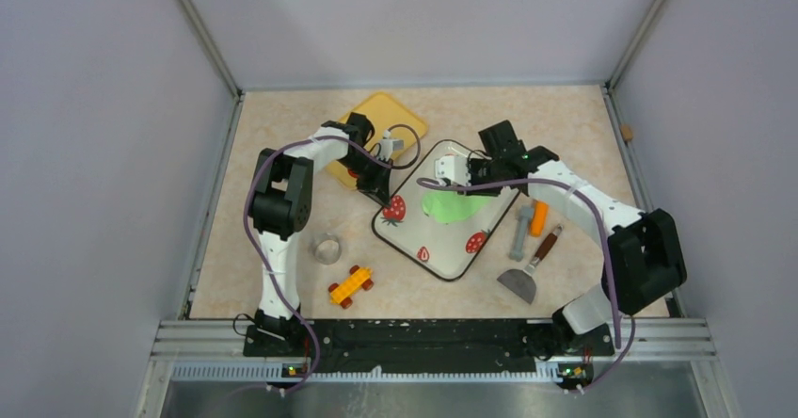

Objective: Roll out the dumpling wrappers from the dough

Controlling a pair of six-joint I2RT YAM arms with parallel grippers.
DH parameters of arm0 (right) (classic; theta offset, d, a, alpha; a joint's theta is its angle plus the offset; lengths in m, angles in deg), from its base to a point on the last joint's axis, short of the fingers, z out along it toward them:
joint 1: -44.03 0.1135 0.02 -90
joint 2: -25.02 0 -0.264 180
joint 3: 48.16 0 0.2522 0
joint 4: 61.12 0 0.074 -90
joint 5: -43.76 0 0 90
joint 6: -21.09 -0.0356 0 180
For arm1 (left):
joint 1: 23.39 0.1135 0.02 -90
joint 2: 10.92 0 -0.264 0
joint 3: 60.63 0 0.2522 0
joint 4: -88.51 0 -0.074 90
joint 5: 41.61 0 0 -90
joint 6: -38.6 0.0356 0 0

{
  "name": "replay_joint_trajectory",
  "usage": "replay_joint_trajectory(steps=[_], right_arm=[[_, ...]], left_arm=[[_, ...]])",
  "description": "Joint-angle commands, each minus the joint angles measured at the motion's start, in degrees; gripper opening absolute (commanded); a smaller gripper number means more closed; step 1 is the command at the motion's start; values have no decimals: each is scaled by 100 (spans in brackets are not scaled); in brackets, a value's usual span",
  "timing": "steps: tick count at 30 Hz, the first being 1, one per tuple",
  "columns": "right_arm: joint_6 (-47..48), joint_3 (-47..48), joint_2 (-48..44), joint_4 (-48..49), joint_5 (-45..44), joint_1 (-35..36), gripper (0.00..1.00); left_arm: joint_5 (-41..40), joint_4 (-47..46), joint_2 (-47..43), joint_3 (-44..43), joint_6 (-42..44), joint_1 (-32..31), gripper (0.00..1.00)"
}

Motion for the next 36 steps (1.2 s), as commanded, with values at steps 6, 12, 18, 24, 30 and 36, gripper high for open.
replay_joint_trajectory(steps=[6, 12, 18, 24, 30, 36], right_arm=[[-132, -187, 417, 568, -44, -339, 0], [-348, 159, 435, 619, -16, -333, 0], [-590, 645, -175, 208, 407, 0, 0], [-470, 427, -546, 66, 477, 613, 0], [-259, 173, -255, 283, 318, 759, 0], [-46, -92, 186, 566, 155, 747, 0]], left_arm=[[-402, 25, 197, -73, 163, 29, 0], [-399, 26, 210, -87, 166, 29, 0], [-404, 31, 217, -92, 175, 29, 0], [-387, 31, 251, -132, 158, 29, 0], [-386, 70, 237, -170, 156, 29, 0], [-405, 128, 220, -178, 209, 38, 0]])
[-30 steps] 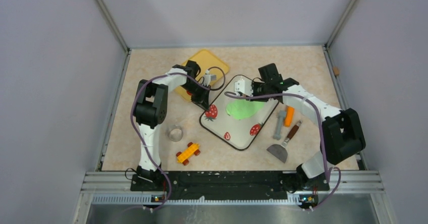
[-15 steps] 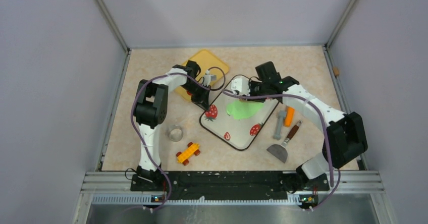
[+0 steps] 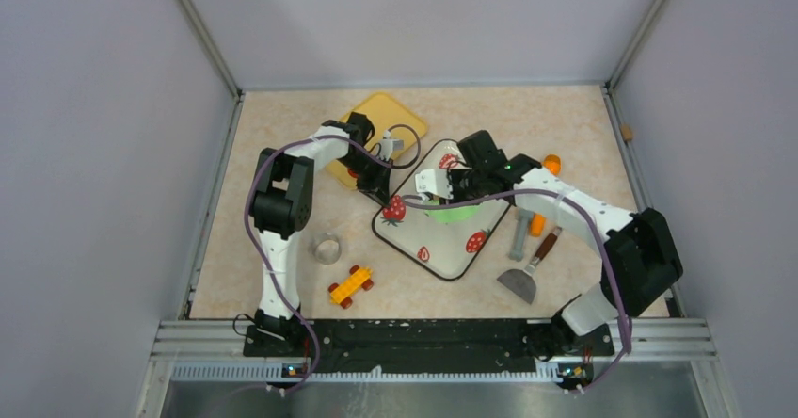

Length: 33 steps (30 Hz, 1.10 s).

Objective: Roll out the dumpling wrappers from the dough

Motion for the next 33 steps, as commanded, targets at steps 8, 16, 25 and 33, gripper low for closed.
replay_joint_trajectory(steps=[8, 16, 25, 33], right_arm=[[514, -484, 767, 854, -348, -149, 0], [3, 425, 348, 989, -601, -149, 0], [58, 530, -549, 307, -141, -71, 0], [529, -1123, -1160, 510, 170, -70, 0]], left_arm=[[-402, 21, 120, -79, 196, 38, 0], [-388, -54, 115, 25, 171, 44, 0], [-346, -51, 198, 10, 167, 47, 0], [-372, 0, 251, -88, 171, 55, 0]])
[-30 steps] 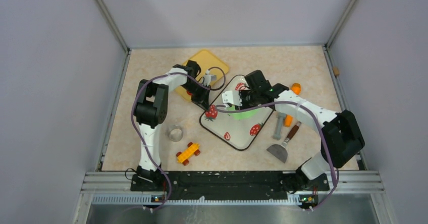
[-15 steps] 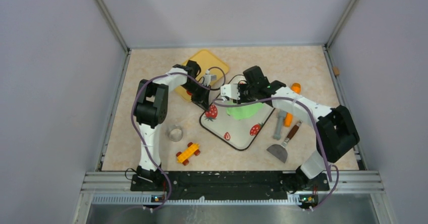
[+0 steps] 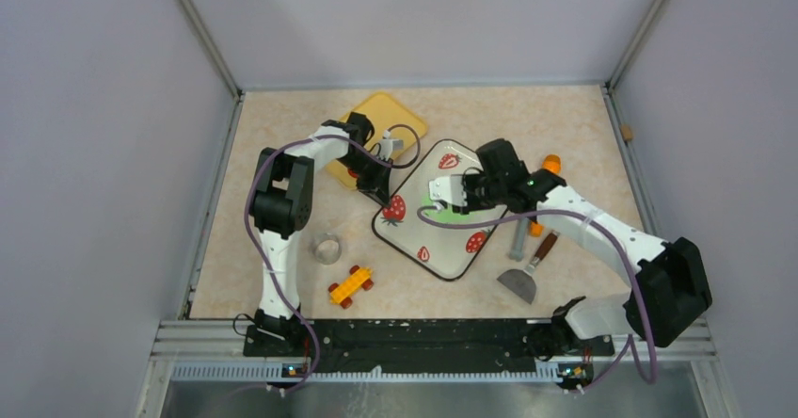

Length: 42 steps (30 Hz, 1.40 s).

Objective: Roll out the dumpling wrappers from the dough

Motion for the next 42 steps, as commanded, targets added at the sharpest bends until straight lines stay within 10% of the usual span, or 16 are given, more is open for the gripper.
replay_joint_trajectory(steps=[1, 12, 20, 33, 42], right_arm=[[342, -896, -375, 69, 397, 38, 0], [504, -1532, -1273, -1971, 1192, 293, 0], [-429, -795, -1288, -1349, 951, 334, 0], [-7084, 358, 533, 577, 3074, -1251, 0], [-8101, 393, 1298, 1568, 3058, -1557, 0]], left_arm=[[-443, 7, 245, -85, 197, 44, 0], [-480, 160, 332, -196, 296, 159, 0], [-358, 46, 255, -31, 141, 178, 0], [-315, 171, 252, -20, 262, 179, 0], [-312, 248, 262, 2, 312, 178, 0]])
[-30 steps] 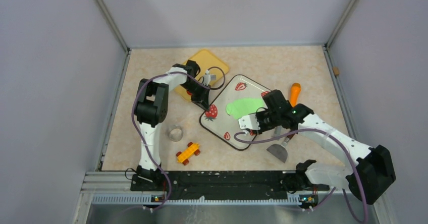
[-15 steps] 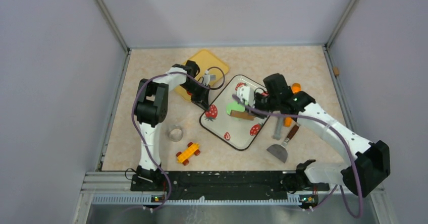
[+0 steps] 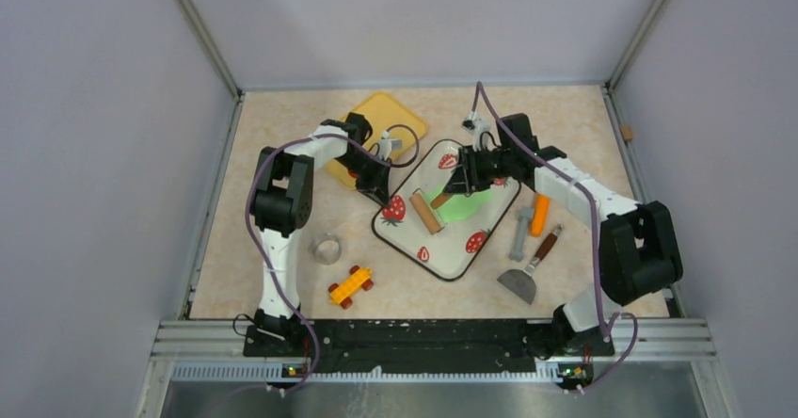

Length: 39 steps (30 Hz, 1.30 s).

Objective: Roll out the dumpling wrappers from the dough

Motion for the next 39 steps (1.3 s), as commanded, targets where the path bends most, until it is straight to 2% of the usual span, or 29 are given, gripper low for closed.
replay_joint_trajectory(steps=[1, 16, 29, 33, 39], right_arm=[[-849, 253, 256, 714, 287, -263, 0], [-636, 337, 1353, 252, -445, -530, 0], [-712, 653, 1681, 28, -652, -408, 0], [-696, 841, 1465, -572, -1691, -502, 0], [-295, 371, 1142, -1168, -2878, -1245, 0]], left_arm=[[-480, 111, 155, 97, 266, 93, 0], [-360, 40, 212, 66, 187, 111, 0], [-329, 27, 209, 92, 166, 185, 0], [-327, 26, 195, 97, 160, 214, 0], [-327, 8, 177, 62, 169, 241, 0]])
